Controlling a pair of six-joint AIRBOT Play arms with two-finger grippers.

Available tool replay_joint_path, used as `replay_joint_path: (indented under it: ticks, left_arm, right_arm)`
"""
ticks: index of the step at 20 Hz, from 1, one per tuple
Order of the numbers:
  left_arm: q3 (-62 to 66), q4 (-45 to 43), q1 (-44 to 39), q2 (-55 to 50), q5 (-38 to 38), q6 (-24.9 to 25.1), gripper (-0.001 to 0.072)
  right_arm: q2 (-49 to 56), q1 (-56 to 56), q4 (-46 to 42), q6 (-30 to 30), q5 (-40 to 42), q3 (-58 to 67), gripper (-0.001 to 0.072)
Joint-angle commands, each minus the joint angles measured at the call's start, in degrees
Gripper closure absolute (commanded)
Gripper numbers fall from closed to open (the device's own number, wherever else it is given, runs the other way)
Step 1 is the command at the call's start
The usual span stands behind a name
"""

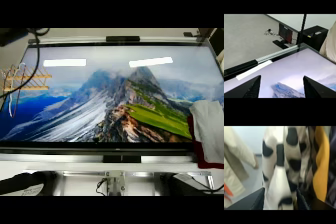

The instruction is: Fold the shirts.

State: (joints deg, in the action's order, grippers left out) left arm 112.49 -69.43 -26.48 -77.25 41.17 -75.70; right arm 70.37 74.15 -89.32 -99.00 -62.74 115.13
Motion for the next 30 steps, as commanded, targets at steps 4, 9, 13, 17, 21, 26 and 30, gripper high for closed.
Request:
replay_joint_path:
  ticks: [4, 9, 13, 17, 21, 26, 30]
  left_arm:
    - [0.0, -0.3, 0.1, 0.0, 1.4, 0.0, 0.0093]
    - [0.0, -10.8, 0.1, -0.1, 17.1, -0.2, 0.0093]
    - [0.0, -20.9, 2.3, -1.0, 32.0, -7.0, 0.0093]
    - [-0.8, -22.1, 7.7, -4.1, 44.3, -19.3, 0.0093]
    - [-12.6, -22.1, 8.3, -6.6, 47.0, -23.5, 0.0093]
    - [-29.4, -22.1, 5.2, -5.2, 49.0, -22.6, 0.0092]
    - [-30.0, -22.0, 4.3, -5.4, 41.6, -25.2, 0.0091]
  right_arm:
    - [-4.0, 0.0, 10.8, -0.8, -28.9, 0.0, 0.0203]
    - [-4.2, -2.2, 19.3, 1.6, -43.8, -1.4, 0.0204]
    - [-8.7, -15.5, 18.4, 0.4, -43.7, -13.2, 0.0205]
    - [-11.5, -42.5, 17.9, -4.9, -35.5, -31.7, 0.0205]
    - [-7.0, -76.2, 11.5, -12.2, -15.7, -41.0, 0.0204]
    - [4.4, -85.0, 13.4, -7.7, -13.9, -41.0, 0.0204]
    - [5.9, -85.0, 13.9, -7.7, -13.3, -41.0, 0.0204]
